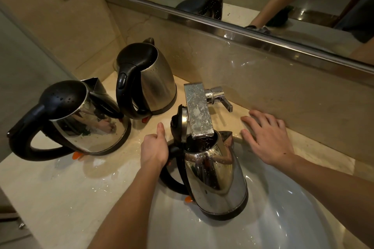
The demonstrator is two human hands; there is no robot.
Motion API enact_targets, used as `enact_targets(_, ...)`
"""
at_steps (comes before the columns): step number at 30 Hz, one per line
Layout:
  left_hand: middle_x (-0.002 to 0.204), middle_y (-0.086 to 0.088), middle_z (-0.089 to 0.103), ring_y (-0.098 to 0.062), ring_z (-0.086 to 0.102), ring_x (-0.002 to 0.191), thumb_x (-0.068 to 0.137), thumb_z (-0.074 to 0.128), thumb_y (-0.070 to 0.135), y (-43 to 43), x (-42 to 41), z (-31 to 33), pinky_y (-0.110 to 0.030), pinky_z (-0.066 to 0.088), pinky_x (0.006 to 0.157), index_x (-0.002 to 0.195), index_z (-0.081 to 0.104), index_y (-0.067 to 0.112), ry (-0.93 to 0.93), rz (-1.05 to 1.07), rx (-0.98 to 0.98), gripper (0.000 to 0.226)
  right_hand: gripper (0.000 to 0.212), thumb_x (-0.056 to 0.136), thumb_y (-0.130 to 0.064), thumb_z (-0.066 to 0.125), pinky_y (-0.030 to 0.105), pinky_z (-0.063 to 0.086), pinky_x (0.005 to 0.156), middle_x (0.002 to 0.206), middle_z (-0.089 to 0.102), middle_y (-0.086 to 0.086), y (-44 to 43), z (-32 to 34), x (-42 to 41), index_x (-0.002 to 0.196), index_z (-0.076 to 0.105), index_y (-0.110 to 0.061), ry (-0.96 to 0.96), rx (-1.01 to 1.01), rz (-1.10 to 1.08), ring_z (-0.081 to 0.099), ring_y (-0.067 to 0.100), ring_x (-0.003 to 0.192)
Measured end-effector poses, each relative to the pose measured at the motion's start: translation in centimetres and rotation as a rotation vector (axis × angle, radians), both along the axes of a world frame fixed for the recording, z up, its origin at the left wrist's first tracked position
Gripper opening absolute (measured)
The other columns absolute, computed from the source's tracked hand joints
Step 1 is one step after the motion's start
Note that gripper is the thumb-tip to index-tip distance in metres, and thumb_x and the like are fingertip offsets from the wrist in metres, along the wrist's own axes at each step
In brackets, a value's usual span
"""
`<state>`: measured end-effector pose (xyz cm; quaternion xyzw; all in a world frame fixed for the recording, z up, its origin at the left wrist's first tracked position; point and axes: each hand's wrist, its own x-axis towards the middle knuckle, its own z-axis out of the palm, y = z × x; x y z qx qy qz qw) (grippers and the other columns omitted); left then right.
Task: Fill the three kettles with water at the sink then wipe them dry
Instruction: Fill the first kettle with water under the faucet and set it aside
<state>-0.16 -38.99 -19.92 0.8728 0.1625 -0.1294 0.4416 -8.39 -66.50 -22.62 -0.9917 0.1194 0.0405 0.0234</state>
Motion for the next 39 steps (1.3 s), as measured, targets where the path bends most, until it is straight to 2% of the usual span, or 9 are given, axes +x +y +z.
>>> enact_targets(6, 0.063, -0.007, 0.044, -0.019, 0.044, 0.059, 0.105, 0.029, 0.05, 0.05, 0.04, 0.03, -0.033, 0.033, 0.061, 0.063, 0.038, 0.012, -0.009, 0.0, 0.001, 0.057, 0.059, 0.093, -0.061, 0.01, 0.042, 0.029, 0.102, 0.15, 0.037, -0.005, -0.02, -0.01, -0.02, 0.137, 0.042, -0.038, -0.004, 0.0, 0.003, 0.033, 0.02, 0.133)
enact_targets(13, 0.063, -0.007, 0.046, -0.02, 0.046, 0.061, 0.104, 0.028, 0.051, 0.13, 0.12, -0.25, -0.034, 0.037, 0.069, 0.064, 0.04, 0.013, 0.0, 0.003, -0.007, 0.057, 0.059, 0.092, -0.061, 0.01, 0.042, 0.03, 0.102, 0.15, 0.037, -0.004, 0.0, 0.0, -0.05, 0.137, 0.042, -0.038, -0.008, 0.004, 0.004, 0.033, 0.021, 0.133)
enact_targets(21, 0.064, -0.007, 0.046, -0.02, 0.047, 0.062, 0.104, 0.028, 0.052, 0.09, 0.18, -0.27, -0.035, 0.039, 0.07, 0.065, 0.04, 0.012, 0.009, -0.002, -0.001, 0.057, 0.06, 0.092, -0.062, 0.009, 0.042, 0.029, 0.103, 0.151, 0.035, -0.005, -0.03, 0.06, 0.01, 0.138, 0.04, -0.038, 0.0, 0.002, 0.003, 0.031, 0.02, 0.134)
enact_targets(28, 0.063, -0.006, 0.046, -0.019, 0.045, 0.06, 0.104, 0.029, 0.051, 0.13, 0.14, -0.2, -0.032, 0.034, 0.058, 0.064, 0.04, 0.012, 0.0, -0.006, -0.006, 0.057, 0.059, 0.093, -0.061, 0.01, 0.042, 0.03, 0.105, 0.151, 0.036, -0.005, -0.06, 0.02, -0.02, 0.138, 0.04, -0.038, 0.002, 0.004, 0.007, 0.031, 0.019, 0.135)
enact_targets(39, 0.063, -0.006, 0.043, -0.018, 0.044, 0.059, 0.104, 0.028, 0.051, 0.07, 0.13, -0.19, -0.03, 0.032, 0.055, 0.065, 0.039, 0.011, 0.007, -0.008, 0.014, 0.056, 0.059, 0.093, -0.061, 0.01, 0.042, 0.03, 0.102, 0.15, 0.038, -0.005, 0.0, 0.08, -0.02, 0.137, 0.041, -0.038, -0.002, 0.003, 0.005, 0.032, 0.02, 0.133)
